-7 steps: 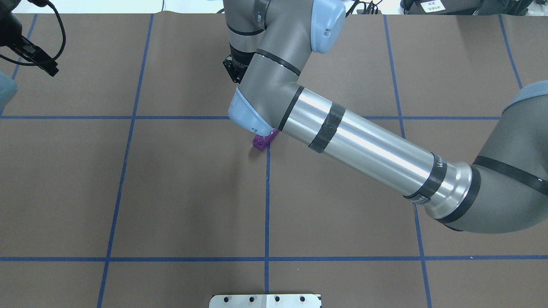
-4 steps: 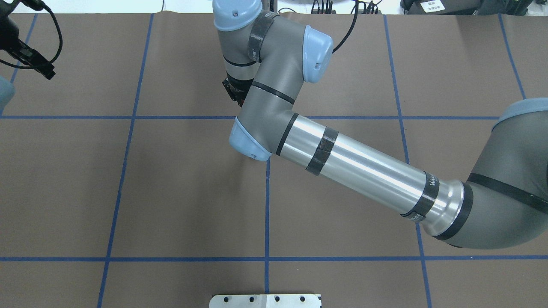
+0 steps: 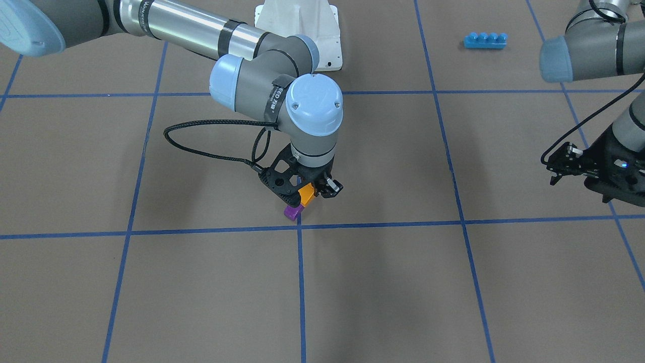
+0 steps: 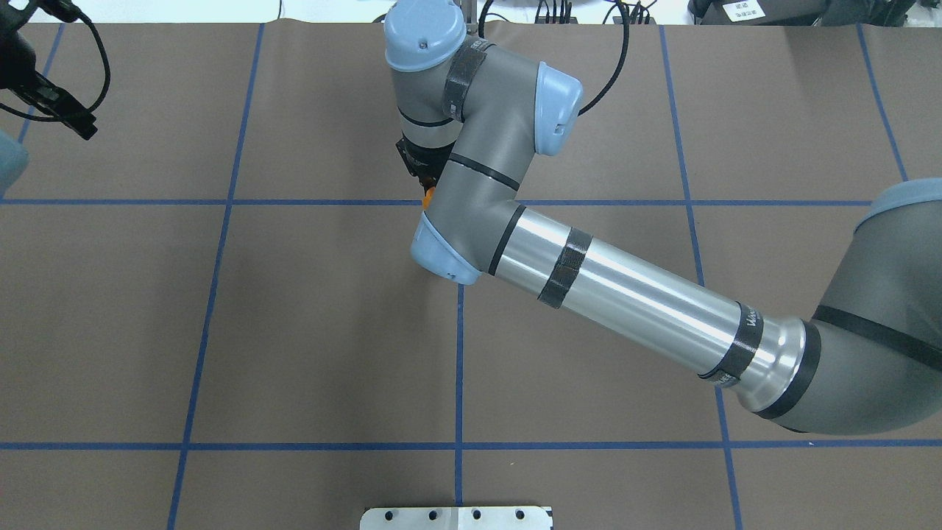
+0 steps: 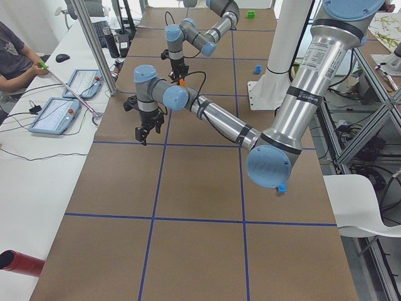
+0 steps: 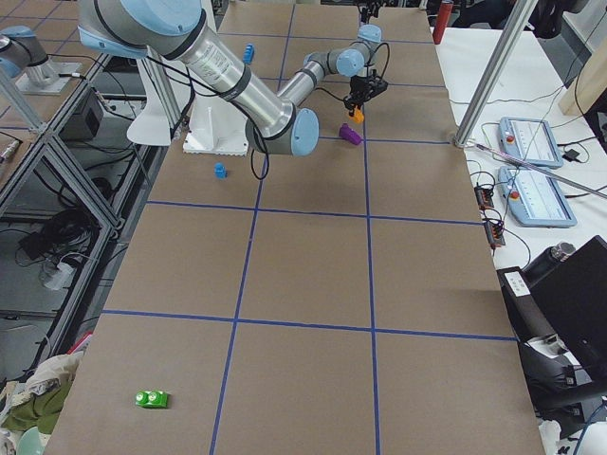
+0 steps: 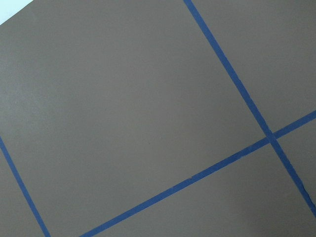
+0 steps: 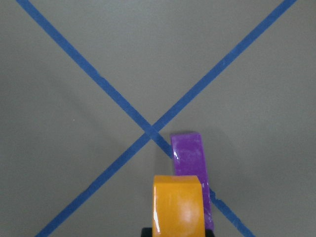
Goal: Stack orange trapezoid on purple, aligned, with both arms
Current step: 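Lower the orange block onto the purple block, aligning it with the right gripper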
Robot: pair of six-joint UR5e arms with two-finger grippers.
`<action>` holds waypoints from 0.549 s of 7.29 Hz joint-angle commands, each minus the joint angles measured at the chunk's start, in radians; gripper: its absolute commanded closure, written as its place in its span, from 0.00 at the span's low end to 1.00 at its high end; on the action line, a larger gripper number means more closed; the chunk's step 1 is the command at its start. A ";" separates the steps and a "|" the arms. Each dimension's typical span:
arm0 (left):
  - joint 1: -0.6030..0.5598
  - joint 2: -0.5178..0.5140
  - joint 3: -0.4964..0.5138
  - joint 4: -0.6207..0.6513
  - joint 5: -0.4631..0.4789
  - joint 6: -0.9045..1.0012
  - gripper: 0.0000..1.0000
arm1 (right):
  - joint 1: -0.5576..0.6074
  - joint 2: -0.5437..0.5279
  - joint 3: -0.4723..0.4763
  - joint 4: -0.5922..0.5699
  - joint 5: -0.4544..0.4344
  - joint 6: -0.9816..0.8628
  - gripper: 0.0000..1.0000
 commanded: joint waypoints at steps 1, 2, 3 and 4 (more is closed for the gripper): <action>0.001 0.000 0.000 0.000 0.000 -0.001 0.00 | -0.013 -0.016 -0.002 0.001 -0.001 -0.006 1.00; 0.001 -0.002 0.000 0.000 0.000 -0.001 0.00 | -0.015 -0.018 0.000 0.001 0.000 -0.006 1.00; 0.001 -0.002 0.000 0.000 0.000 -0.001 0.00 | -0.019 -0.018 0.000 0.001 0.000 -0.008 1.00; 0.001 -0.002 0.000 0.000 0.000 -0.001 0.00 | -0.021 -0.018 -0.002 0.001 0.000 -0.008 1.00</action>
